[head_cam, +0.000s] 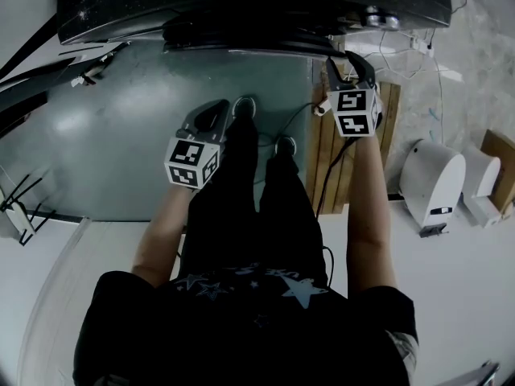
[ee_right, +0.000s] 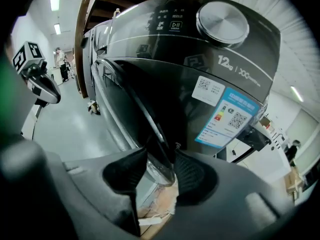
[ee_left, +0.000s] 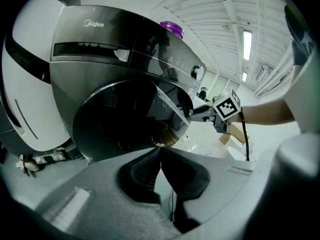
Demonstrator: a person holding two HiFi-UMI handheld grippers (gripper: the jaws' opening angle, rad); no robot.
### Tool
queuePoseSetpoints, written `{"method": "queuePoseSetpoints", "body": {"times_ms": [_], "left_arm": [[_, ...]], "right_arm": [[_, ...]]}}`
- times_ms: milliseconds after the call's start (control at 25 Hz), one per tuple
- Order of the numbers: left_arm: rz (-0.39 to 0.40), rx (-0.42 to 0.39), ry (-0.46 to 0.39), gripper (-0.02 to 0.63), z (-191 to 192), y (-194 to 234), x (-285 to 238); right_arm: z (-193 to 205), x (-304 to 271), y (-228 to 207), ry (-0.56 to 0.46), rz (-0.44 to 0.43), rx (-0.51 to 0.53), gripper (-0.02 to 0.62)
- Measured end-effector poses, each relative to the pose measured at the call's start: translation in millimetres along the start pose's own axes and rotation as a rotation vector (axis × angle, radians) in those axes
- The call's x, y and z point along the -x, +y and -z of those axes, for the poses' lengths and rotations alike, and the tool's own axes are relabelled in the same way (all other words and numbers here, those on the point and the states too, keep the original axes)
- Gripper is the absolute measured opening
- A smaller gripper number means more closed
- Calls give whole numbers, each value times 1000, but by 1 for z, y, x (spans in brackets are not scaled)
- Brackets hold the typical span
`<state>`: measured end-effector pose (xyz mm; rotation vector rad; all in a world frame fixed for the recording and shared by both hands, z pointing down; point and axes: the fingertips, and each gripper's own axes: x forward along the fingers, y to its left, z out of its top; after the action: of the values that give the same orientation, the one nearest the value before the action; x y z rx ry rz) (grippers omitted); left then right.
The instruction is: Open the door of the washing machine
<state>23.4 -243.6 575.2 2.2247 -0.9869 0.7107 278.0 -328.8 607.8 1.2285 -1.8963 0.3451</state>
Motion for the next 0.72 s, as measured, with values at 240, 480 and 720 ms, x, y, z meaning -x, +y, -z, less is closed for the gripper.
{"method": "queuePoseSetpoints", "body": {"times_ms": [240,480,720], "left_arm": [[-26,19,-6,11,5,-15,7],[-53,19,14,11,24,-39,9],[-99,22,-12,12,33,-61,19]], "right_arm": [[18,17,20,12,-29,-55,163],[37,36,44,1,-103,-72,152],[53,55,76,-16,-202,-15,127]]}}
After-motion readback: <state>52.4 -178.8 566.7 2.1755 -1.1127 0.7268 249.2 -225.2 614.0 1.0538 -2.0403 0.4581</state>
